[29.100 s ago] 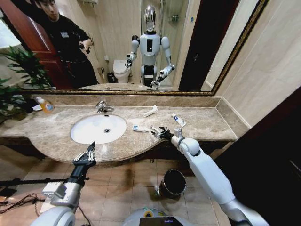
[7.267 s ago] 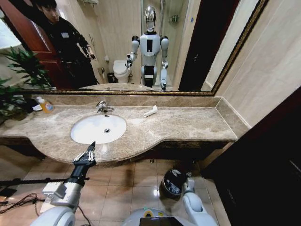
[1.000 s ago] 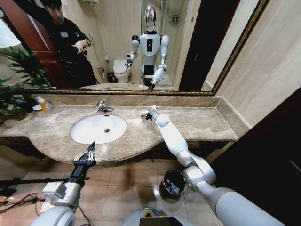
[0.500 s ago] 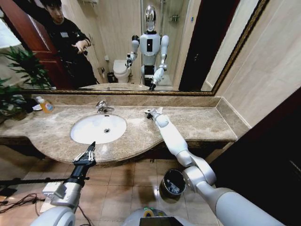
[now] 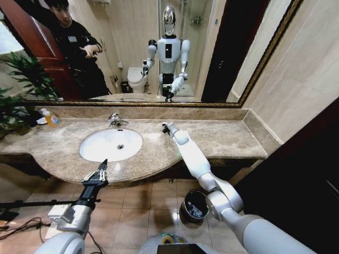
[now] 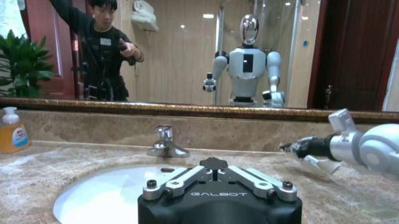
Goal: Pick up the trash from the sink and place it in the trash bin.
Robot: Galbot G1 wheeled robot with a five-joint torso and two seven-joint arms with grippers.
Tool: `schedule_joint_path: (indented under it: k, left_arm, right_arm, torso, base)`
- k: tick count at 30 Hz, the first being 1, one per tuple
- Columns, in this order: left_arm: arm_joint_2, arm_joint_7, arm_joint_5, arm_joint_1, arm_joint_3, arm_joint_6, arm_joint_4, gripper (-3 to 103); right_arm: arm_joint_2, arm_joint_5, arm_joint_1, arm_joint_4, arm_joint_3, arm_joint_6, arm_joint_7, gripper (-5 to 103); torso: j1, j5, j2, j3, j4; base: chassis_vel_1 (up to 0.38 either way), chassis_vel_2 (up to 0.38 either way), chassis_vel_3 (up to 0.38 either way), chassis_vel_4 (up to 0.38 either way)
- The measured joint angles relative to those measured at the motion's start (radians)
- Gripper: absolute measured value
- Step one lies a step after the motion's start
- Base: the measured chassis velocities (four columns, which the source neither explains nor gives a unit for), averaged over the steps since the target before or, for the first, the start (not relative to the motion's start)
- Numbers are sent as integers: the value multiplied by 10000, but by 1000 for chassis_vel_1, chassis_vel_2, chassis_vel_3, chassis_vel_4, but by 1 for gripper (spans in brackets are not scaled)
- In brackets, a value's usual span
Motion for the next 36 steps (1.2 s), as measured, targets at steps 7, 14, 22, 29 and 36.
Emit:
schedule_joint_path:
  k: [7, 14, 22, 29, 36]
  left_arm:
    - [0, -1, 0, 1, 0, 0, 0, 0]
    - [0, -1, -1, 1, 1, 0, 0, 0]
    - [-1, -3, 0, 1, -1, 0, 0, 0]
    - [-1, 0, 0, 0, 0, 0, 0, 0]
    - [0, 2, 0, 1, 1, 0, 0, 0]
  right_arm:
    - [-471, 670, -421, 1408, -5, -239, 294, 0]
    - [-1612, 2062, -1421, 4060, 18, -1115, 914, 0]
    - [-3801, 3766, -2880, 6978, 447, -2010, 1533, 0]
    - [-5839, 4938, -5682, 9890, 1374, -2376, 1982, 0]
    - [-6870, 6328, -7313, 10668, 2329, -2492, 2639, 0]
  torso:
    - [0, 1, 0, 0, 0]
    - [0, 4, 0, 0, 0]
    - [-1, 2, 0, 0, -1]
    - [-2, 6, 1, -2, 0]
    - [-2, 5, 1, -1, -4]
  base:
    - [0, 0, 0, 0]
    - [0, 0, 0, 0]
    - [0, 0, 0, 0]
    - [0, 0, 0, 0]
    - [0, 0, 0, 0]
